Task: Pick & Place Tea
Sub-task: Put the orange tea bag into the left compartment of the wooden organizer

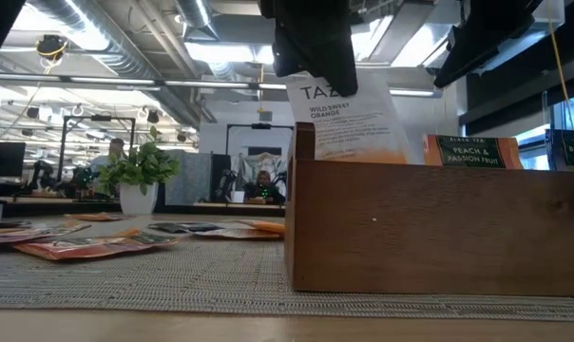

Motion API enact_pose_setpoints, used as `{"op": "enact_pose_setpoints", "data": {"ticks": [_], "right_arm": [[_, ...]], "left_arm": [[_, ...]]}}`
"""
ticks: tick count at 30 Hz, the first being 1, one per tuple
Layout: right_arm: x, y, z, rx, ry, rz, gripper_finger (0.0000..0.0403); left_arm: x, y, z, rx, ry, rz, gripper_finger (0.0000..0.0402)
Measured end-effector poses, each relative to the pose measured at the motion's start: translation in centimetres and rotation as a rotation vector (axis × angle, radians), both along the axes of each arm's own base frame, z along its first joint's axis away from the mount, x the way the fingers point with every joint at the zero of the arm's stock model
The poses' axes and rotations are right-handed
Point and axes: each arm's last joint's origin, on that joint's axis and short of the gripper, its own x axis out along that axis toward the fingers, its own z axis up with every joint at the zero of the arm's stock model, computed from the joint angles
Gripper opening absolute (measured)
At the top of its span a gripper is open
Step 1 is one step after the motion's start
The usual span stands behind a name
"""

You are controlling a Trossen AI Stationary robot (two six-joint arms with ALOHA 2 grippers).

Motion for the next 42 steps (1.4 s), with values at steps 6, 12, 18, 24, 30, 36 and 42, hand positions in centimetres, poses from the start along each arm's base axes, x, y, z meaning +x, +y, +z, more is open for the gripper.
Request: {"op": "enact_pose_setpoints", "data": {"ticks": [6, 12, 18, 24, 30, 36, 42], "right_arm": [[0.0, 0.0, 0.0, 0.000, 0.000, 0.000, 0.0149], [0.0, 0.0, 0.0, 0.000, 0.000, 0.000, 0.0149], [0.0, 0.0, 0.0, 0.000, 0.000, 0.000, 0.0149], [0.0, 0.0, 0.0, -0.001, 0.000, 0.000, 0.0149], [0.0, 0.0, 0.0, -0.002, -0.001, 0.000, 0.0149], [0.1, -0.2, 0.0, -0.001, -0.001, -0.009, 0.0149], [0.4, -0.1, 0.3, 0.016, -0.042, -0.010, 0.0149]], "left_arm": [[0.0, 0.0, 0.0, 0.010, -0.003, -0.014, 0.0027], [0.0, 0.1, 0.0, 0.027, -0.007, -0.006, 0.0049], [0.0, 0.7, 0.2, 0.011, 0.003, 0.001, 0.0058], [-0.8, 2.3, 3.1, -0.006, -0.043, 0.027, 0.0057], [-2.4, 4.7, 6.5, 0.061, -0.105, 0.051, 0.0057], [-4.1, 7.4, 7.6, 0.087, -0.147, 0.069, 0.0057], [-6.5, 10.7, 5.8, 0.002, -0.304, 0.175, 0.0057]]}}
